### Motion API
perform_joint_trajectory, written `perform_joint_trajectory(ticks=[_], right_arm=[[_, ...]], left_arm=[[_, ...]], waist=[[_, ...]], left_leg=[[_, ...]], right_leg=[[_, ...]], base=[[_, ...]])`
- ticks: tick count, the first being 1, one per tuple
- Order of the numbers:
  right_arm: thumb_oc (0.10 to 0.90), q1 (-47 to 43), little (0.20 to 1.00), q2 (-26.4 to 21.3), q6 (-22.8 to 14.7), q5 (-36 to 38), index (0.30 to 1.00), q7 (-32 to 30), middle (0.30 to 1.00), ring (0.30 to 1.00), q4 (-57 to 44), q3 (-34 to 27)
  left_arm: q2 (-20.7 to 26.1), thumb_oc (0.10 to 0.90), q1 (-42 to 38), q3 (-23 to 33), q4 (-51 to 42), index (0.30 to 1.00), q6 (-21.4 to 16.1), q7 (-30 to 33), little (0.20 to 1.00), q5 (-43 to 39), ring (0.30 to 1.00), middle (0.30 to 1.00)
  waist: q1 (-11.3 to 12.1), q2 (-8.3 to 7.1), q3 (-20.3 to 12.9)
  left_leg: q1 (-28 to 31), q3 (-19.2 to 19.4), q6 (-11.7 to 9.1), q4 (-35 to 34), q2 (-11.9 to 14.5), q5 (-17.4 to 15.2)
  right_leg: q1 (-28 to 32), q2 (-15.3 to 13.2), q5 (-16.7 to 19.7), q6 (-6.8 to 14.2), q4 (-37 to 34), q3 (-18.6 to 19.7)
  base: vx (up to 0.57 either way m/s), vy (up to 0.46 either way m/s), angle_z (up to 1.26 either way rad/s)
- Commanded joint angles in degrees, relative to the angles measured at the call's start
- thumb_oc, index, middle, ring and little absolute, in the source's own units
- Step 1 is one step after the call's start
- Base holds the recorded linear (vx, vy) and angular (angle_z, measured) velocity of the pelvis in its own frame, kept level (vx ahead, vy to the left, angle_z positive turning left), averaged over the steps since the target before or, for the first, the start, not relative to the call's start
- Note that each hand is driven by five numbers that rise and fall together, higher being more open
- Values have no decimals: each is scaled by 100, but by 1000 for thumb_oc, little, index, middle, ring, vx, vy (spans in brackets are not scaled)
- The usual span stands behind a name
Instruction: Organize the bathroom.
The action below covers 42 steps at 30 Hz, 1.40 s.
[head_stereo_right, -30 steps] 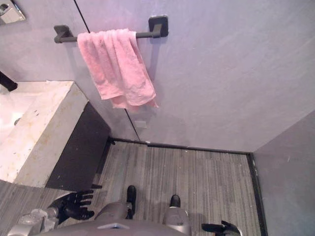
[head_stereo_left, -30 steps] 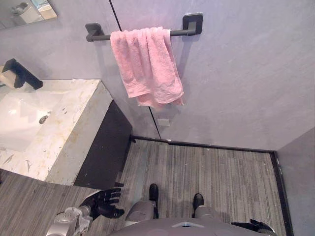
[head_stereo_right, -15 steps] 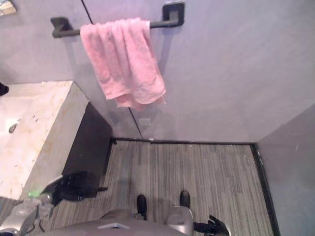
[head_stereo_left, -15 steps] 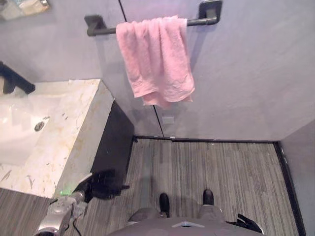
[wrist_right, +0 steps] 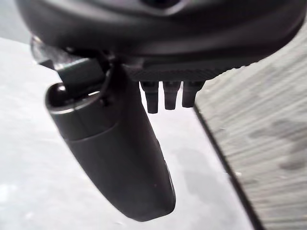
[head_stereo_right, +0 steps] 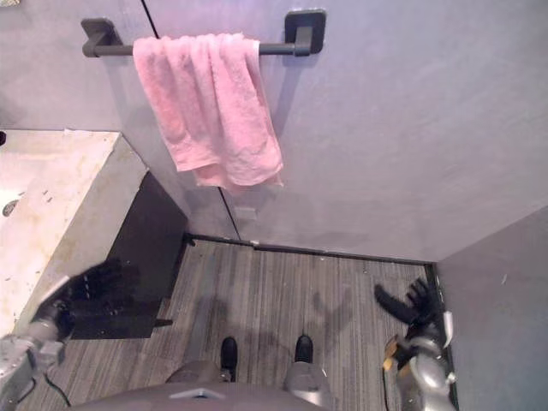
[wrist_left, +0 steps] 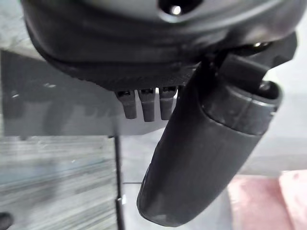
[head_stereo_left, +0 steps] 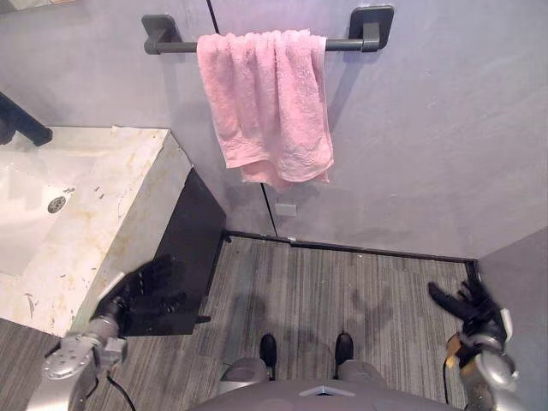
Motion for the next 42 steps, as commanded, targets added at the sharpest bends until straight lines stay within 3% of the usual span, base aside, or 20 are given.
perform_joint_trajectory(ticks=[1, 9, 14, 18, 23, 31, 42], right_arm=[[800, -729, 900, -610, -238, -698, 900, -167, 900, 900, -1069, -208], [800, -2453, 900, -1524, 903, -1129, 900, 385, 900, 900, -1907, 670], [800, -3785, 900, -1618, 1686, -1584, 900, 742, 900, 900, -1791, 1674], [800, -4559, 900, -1635, 2083, -1743, 900, 935, 900, 900, -1751, 2301], [800, -5530, 900, -1659, 2176, -828, 900, 1009, 900, 900, -1345, 2673], [800, -6550, 900, -1958, 2436, -256, 900, 928, 900, 900, -1248, 2641], [800, -6436, 900, -1916, 2821, -202, 900, 787, 900, 900, -1823, 2408]], left_arm=[[829, 800, -831, 564, -538, 900, -576, 509, 900, -260, 900, 900], [1225, 800, -2355, 11, -1033, 900, -935, 1055, 900, 179, 900, 900], [1320, 800, -3282, -531, -786, 900, -920, 1215, 900, 289, 900, 900], [1336, 800, -3726, -798, -648, 900, -743, 1177, 900, 428, 900, 900], [1352, 800, -4073, -1075, -286, 900, -515, 1259, 900, 133, 900, 900], [1006, 800, -4164, -1141, 388, 900, -336, 1520, 900, 156, 900, 900], [831, 800, -4193, -1256, 403, 900, -357, 1131, 900, 534, 900, 900]], waist=[[54, -265, -278], [261, -368, -346], [358, -392, -423], [447, -407, -512], [555, -470, -610], [650, -638, -831], [539, -671, -912]], left_leg=[[-1036, -146, -308, 288, 341, 447], [-1042, -232, -451, 322, 476, 496], [-976, -254, -523, 311, 534, 534], [-926, -265, -557, 296, 572, 581], [-832, -308, -585, 251, 584, 555], [-790, -334, -586, 229, 547, 524], [-733, -218, -579, 197, 553, 504]], right_leg=[[90, -72, -964, 13, 814, -82], [170, -30, -992, -7, 823, -208], [287, 14, -1038, -26, 826, -272], [391, 49, -1071, -54, 818, -324], [545, 78, -1097, -72, 781, -419], [710, 135, -1097, -84, 658, -479], [842, 146, -1097, -54, 600, -395]], base=[[31, -55, 9], [21, -64, 7], [55, -20, 0], [76, 8, -4], [72, 38, 19], [77, 40, 8], [36, 9, 0]])
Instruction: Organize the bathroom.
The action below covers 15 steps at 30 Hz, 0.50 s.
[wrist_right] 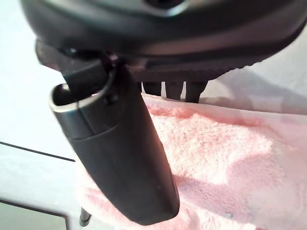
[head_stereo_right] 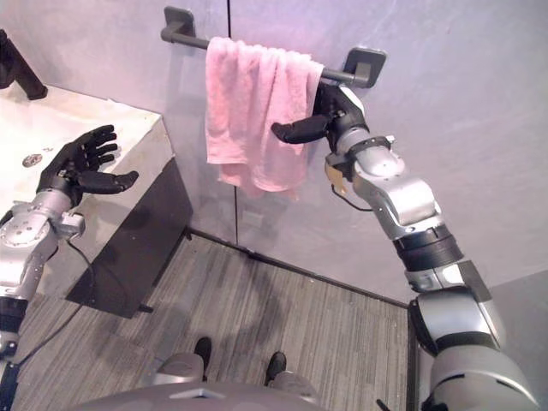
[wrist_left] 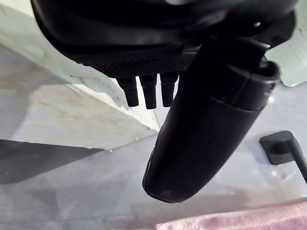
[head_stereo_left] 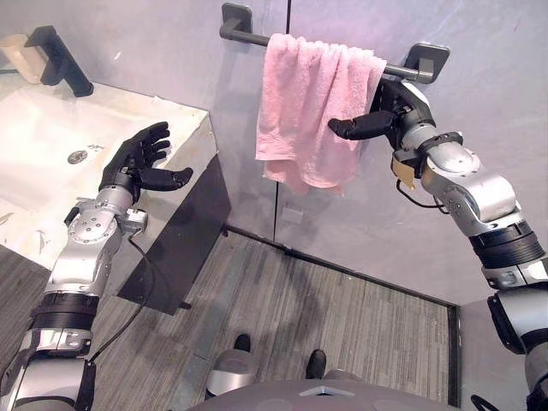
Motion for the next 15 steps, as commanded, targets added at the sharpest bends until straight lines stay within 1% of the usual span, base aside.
perform_joint_trajectory(ticks=[1, 2, 4, 5, 6, 8, 9, 10, 12, 15], right_arm=[[800, -536, 900, -243, -456, -74, 900, -254, 900, 900, -404, -345], [800, -482, 900, -246, -425, -109, 900, -229, 900, 900, -436, -350], [800, -392, 900, -204, -409, -168, 900, -193, 900, 900, -427, -327], [800, -391, 900, -204, -409, -170, 900, -192, 900, 900, -427, -332], [800, -366, 900, -196, -412, -182, 900, -157, 900, 900, -393, -328], [800, -360, 900, -176, -418, -179, 900, -143, 900, 900, -337, -289], [800, -397, 900, -184, -405, -164, 900, -114, 900, 900, -282, -240], [800, -419, 900, -190, -409, -151, 900, -92, 900, 900, -251, -211], [800, -469, 900, -184, -426, -128, 900, -42, 900, 900, -149, -147], [800, -484, 900, -169, -433, -136, 900, -16, 900, 900, -87, -116]], left_arm=[[248, 800, -376, -183, -329, 900, -620, -138, 900, 238, 900, 900], [276, 800, -392, -212, -348, 900, -632, -266, 900, 181, 900, 900], [351, 800, -540, -329, -332, 900, -530, -501, 900, 29, 900, 900], [355, 800, -548, -334, -325, 900, -533, -506, 900, 25, 900, 900], [391, 800, -616, -379, -319, 900, -543, -665, 900, 76, 900, 900], [485, 800, -759, -499, -258, 900, -508, -899, 900, -109, 900, 900], [581, 800, -897, -555, -148, 900, -420, -942, 900, -230, 900, 900], [608, 800, -982, -604, -25, 900, -416, -963, 900, -361, 900, 900], [649, 800, -1176, -712, 192, 900, -562, -1050, 900, -600, 900, 900], [642, 800, -1271, -720, 292, 900, -515, -1017, 900, -686, 900, 900]], waist=[[-59, -32, -1015], [-74, -24, -1019], [-118, 13, -1016], [-115, 12, -1013], [-137, 32, -1006], [-159, 62, -1005], [-181, 95, -1003], [-200, 112, -998], [-231, 140, -989], [-244, 151, -990]], left_leg=[[-790, 164, -321, -243, 366, 627], [-779, 177, -325, -243, 369, 627], [-752, 218, -332, -234, 389, 633], [-750, 219, -333, -234, 390, 633], [-735, 241, -339, -230, 403, 644], [-720, 249, -355, -228, 422, 672], [-713, 255, -371, -223, 438, 716], [-706, 264, -372, -224, 444, 722], [-693, 279, -377, -221, 462, 730], [-699, 281, -388, -222, 465, 755]], right_leg=[[353, -41, -1096, 187, 594, 38], [364, -41, -1090, 192, 585, 52], [383, -40, -1083, 196, 585, 72], [385, -40, -1083, 196, 584, 73], [392, -41, -1071, 197, 574, 84], [404, -35, -1061, 206, 564, 101], [408, -28, -1060, 204, 568, 117], [404, -25, -1061, 204, 580, 127], [398, -13, -1075, 192, 603, 153], [398, -5, -1068, 189, 594, 166]], base=[[0, 0, 0], [0, 0, 0], [0, 0, 0], [0, 0, 0], [0, 0, 0], [0, 0, 0], [0, 0, 0], [0, 0, 0], [0, 0, 0], [0, 0, 0]])
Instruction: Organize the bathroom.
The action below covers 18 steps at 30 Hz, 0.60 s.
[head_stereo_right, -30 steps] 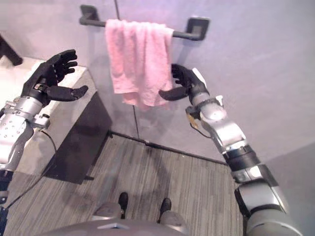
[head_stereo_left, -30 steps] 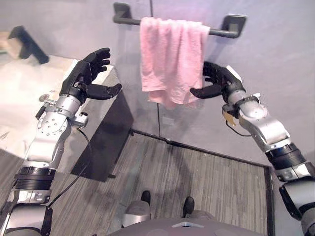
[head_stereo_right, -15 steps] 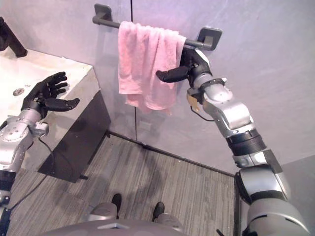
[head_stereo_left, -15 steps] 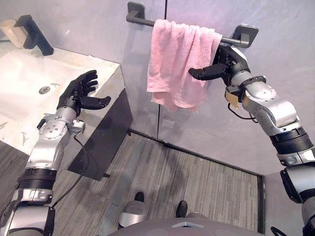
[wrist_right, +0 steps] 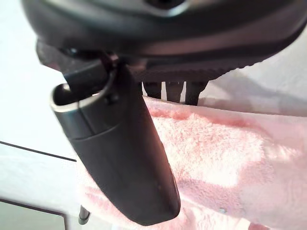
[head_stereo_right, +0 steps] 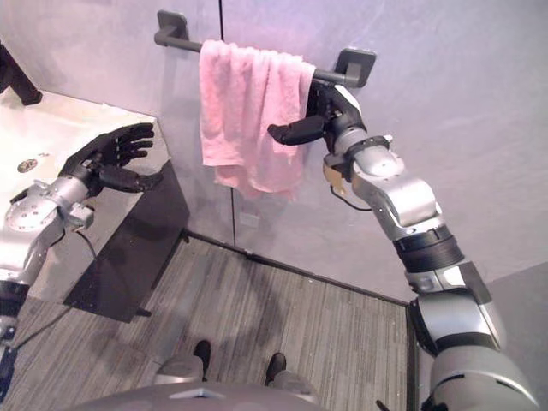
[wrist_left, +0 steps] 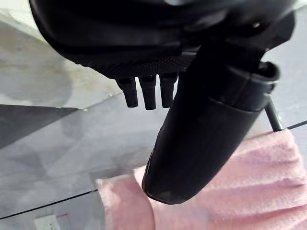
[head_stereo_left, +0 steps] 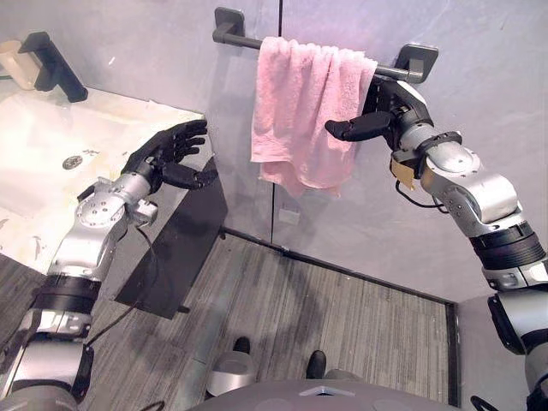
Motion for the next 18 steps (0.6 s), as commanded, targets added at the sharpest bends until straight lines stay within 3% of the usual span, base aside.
perform_joint_trajectory(ticks=[1, 18], right_arm=[[800, -530, 900, -153, -530, -132, 900, -78, 900, 900, 24, -102], [800, -391, 900, -248, -421, -286, 900, 301, 900, 900, 77, -97]], left_arm=[[303, 800, -670, -134, 322, 900, -640, 136, 900, -433, 900, 900], [338, 800, -1112, -87, 1311, 900, -820, 603, 900, -562, 900, 900]], waist=[[-171, 162, -992], [-358, 279, -982]], left_leg=[[-769, 250, -395, -238, 476, 770], [-813, 324, -458, -226, 603, 984]], right_leg=[[323, 7, -1073, 186, 596, 158], [271, 66, -1034, 150, 583, 268]], base=[[0, 0, 0], [0, 1, -3]])
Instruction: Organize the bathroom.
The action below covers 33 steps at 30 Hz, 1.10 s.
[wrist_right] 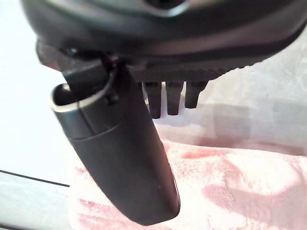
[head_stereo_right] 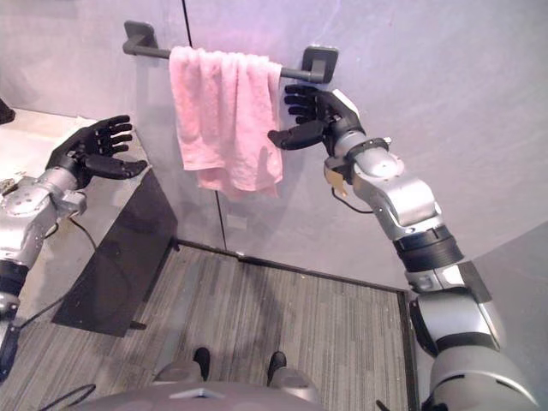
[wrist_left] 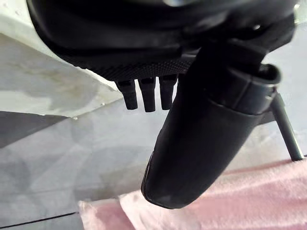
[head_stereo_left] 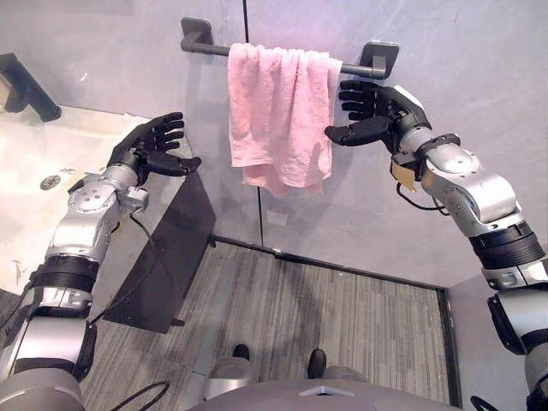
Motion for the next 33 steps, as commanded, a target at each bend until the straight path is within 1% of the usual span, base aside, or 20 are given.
perform_joint_trajectory(ticks=[1, 3, 8, 11, 15, 24, 28, 33], right_arm=[[800, -385, 900, -258, -416, -252, 900, 69, 900, 900, -115, -119], [800, -288, 900, -311, -406, -283, 900, 155, 900, 900, -156, -234], [800, -258, 900, -253, -313, -281, 900, 103, 900, 900, -262, -285], [800, -389, 900, -211, -263, -230, 900, 118, 900, 900, -235, -156], [800, -456, 900, -135, -299, -145, 900, 152, 900, 900, -201, 11], [800, -473, 900, -98, -262, -94, 900, 361, 900, 900, -258, 123], [800, -466, 900, -94, -247, 19, 900, 418, 900, 900, -306, 146], [800, -472, 900, 37, -214, 263, 900, 492, 900, 900, -317, 214]], left_arm=[[275, 800, -501, -12, -60, 900, -767, 124, 900, -355, 900, 900], [166, 800, -456, 39, -116, 900, -818, 174, 900, -530, 900, 900], [69, 800, -575, -9, -227, 900, -799, 219, 900, -465, 900, 900], [100, 800, -780, -99, -183, 900, -754, 279, 900, -489, 900, 900], [126, 800, -986, -294, -91, 900, -761, 348, 900, -447, 900, 900], [159, 800, -1327, -564, -6, 900, -752, 347, 900, -615, 900, 900], [51, 800, -1414, -671, 6, 900, -724, 417, 900, -689, 900, 900], [-264, 800, -1504, -860, 179, 900, -793, 528, 900, -680, 900, 900]], waist=[[52, 254, -975], [53, 283, -976], [37, 315, -942], [-11, 315, -957], [-71, 317, -977], [-163, 301, -952], [-217, 293, -938], [-288, 276, -899]], left_leg=[[-909, 203, -456, -244, 580, 994], [-895, 204, -451, -273, 559, 955], [-929, 170, -479, -265, 576, 981], [-884, 214, -504, -289, 598, 1016], [-844, 277, -513, -282, 632, 1052], [-803, 359, -495, -275, 639, 1040], [-800, 390, -496, -272, 653, 1050], [-778, 423, -500, -267, 672, 1043]], right_leg=[[229, 49, -1045, 159, 580, 143], [231, 31, -1043, 173, 586, 139], [226, 41, -1066, 157, 637, 107], [247, 54, -1042, 169, 601, 148], [271, 67, -1024, 183, 564, 218], [302, 73, -993, 193, 526, 291], [301, 80, -993, 195, 526, 333], [325, 70, -975, 202, 512, 367]], base=[[32, 19, 0], [0, 0, 0], [0, 0, 0], [0, 0, 0], [0, 0, 0], [10, 8, -3], [3, 2, -8], [14, 6, -4]])
